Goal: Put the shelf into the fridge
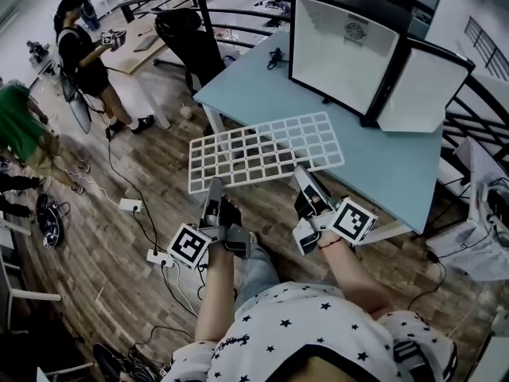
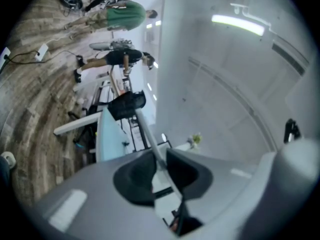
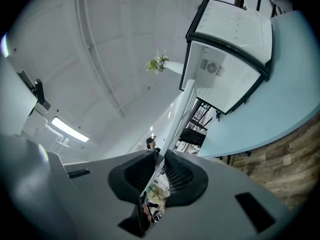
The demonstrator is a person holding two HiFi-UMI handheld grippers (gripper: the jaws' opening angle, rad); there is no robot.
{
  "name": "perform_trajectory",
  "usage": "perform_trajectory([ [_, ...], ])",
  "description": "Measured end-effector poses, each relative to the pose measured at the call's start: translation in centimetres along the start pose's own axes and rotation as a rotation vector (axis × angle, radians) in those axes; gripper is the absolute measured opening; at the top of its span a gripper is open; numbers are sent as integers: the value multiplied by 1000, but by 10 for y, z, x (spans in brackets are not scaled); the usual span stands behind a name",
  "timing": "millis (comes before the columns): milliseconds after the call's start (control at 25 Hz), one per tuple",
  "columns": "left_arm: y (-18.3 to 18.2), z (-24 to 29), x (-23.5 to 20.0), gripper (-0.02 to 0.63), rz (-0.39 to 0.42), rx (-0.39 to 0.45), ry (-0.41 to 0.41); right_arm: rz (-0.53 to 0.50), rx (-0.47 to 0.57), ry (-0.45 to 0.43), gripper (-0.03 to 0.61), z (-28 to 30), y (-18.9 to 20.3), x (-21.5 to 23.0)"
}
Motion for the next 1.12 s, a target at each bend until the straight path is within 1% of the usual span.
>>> perform_trajectory([
  [400,-28,97,-37,64,-25,-70,53,-34,65,46,51,77,-32,28],
  [680,-52,159,-61,64,-42,-134,68,-45,118,78,51,128,-49,42],
  [1120,-74,254,-88,64,-74,-257,138,-84,248,131,51,188,-76,57],
])
Point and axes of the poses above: the fingertips, and each gripper's own axes: z forward along the fingers, x to its right, y out of its underside, the point moved 4 cm from there along -z, backward along the fingers, and after that the axes turned 8 degrees about z, right-handed, at the moved point
